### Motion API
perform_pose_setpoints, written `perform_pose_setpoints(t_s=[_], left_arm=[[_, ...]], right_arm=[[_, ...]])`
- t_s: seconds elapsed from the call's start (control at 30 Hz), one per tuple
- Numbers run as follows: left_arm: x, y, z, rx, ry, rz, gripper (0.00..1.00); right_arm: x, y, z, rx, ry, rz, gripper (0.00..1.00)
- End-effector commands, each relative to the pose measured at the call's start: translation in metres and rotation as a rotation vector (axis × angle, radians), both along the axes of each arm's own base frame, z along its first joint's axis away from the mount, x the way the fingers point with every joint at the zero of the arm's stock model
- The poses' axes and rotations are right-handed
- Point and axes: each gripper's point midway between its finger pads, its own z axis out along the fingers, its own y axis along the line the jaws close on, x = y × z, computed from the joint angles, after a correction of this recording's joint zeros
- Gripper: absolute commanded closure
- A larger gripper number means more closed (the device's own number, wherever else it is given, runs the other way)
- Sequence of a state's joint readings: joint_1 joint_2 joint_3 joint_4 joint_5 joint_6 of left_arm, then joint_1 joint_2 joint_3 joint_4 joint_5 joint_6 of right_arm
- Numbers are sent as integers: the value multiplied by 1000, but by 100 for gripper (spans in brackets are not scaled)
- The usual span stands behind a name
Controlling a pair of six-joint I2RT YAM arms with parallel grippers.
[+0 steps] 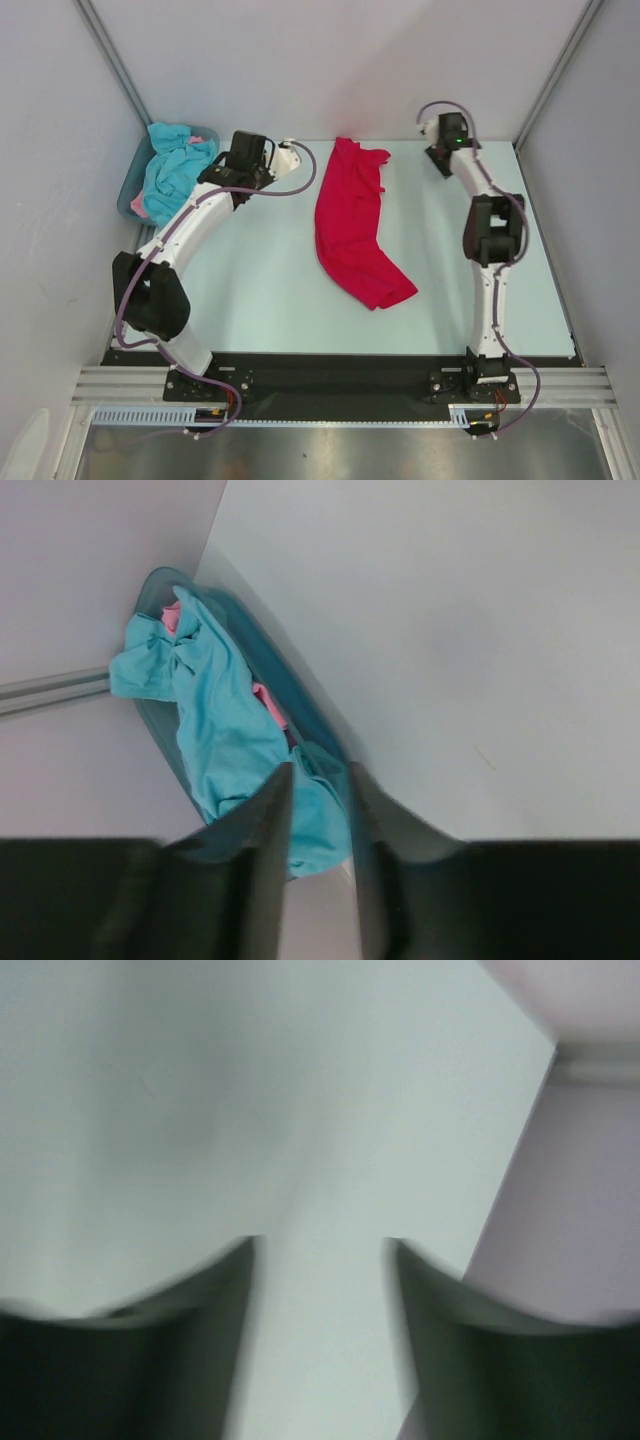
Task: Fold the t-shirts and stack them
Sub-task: Fold the tshirt
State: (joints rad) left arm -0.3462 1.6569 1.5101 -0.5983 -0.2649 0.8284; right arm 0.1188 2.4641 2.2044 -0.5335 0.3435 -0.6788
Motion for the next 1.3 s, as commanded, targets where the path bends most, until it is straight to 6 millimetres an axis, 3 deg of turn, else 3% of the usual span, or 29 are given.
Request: perform_pose_setpoints(t_s=[0.0, 0.03, 0.07, 0.1, 0.17, 0.2, 0.23, 0.27, 0.3, 0.33, 0.37, 0.43, 0.5, 0.57, 0.6, 0.67, 0.8, 0.9, 1.0, 1.07, 1.13, 1.2, 1.23, 1.27], left_arm=[[5, -7, 3, -62, -25, 6, 61], [4, -6, -1, -57, -15, 3, 23], [3, -6, -3, -57, -12, 4, 8], [3, -6, -5, -63, -10, 9, 0], [0, -6, -13, -67, 3, 14, 0], [-1, -6, -14, -77, 7, 19, 0], [-4, -6, -20, -80, 20, 21, 0], [-6, -6, -22, -83, 24, 21, 0], [-8, -7, -21, -91, 21, 20, 0], [-11, -5, -26, -87, 30, 22, 0], [-12, -5, -27, -87, 29, 24, 0], [-16, -4, -31, -90, 37, 23, 0], [-18, -6, -31, -87, 37, 16, 0], [-20, -8, -27, -87, 29, 5, 0], [-21, -12, -27, -89, 28, -4, 0], [-22, -19, -23, -98, 21, -25, 0], [-32, -47, -20, -75, 10, -102, 0], [-44, -66, -23, -84, 14, -153, 0], [-59, -88, -27, -130, 34, -225, 0], [-68, -103, -28, -163, 45, -266, 0], [-82, -130, -40, -168, 83, -342, 0], [-96, -156, -47, -174, 114, -425, 14], [-101, -168, -55, -185, 141, -461, 23], [-103, -177, -58, -194, 150, -478, 29]], right_arm=[[-54, -1, 81, 198, -12, -11, 59], [-74, 4, 74, 231, 68, 11, 90], [-90, 9, 75, 262, 116, 37, 100], [-119, 26, 72, 338, 208, 99, 100], [-146, 38, 76, 382, 267, 136, 100], [-165, 44, 64, 409, 327, 148, 100], [-177, 46, 78, 410, 308, 160, 100], [-188, 48, 76, 405, 322, 175, 97], [-208, 52, 54, 378, 368, 197, 59], [-217, 51, 63, 351, 329, 207, 43], [-225, 52, 59, 318, 330, 217, 38], [-243, 53, 33, 224, 369, 209, 37], [-250, 54, 30, 172, 356, 189, 38], [-262, 71, 27, 162, 362, 230, 42], [-260, 74, 28, 131, 340, 234, 67], [-259, 84, 31, 111, 327, 249, 100], [-262, 109, 37, 173, 338, 288, 100], [-278, 133, 30, 157, 357, 354, 100], [-284, 138, 26, 107, 341, 391, 100], [-281, 121, 20, 88, 328, 353, 100], [-264, 90, 22, 79, 301, 269, 100], [-248, 68, 24, 88, 282, 201, 100], [-240, 39, 26, 110, 272, 113, 100], [-226, 28, 35, 121, 243, 74, 100]])
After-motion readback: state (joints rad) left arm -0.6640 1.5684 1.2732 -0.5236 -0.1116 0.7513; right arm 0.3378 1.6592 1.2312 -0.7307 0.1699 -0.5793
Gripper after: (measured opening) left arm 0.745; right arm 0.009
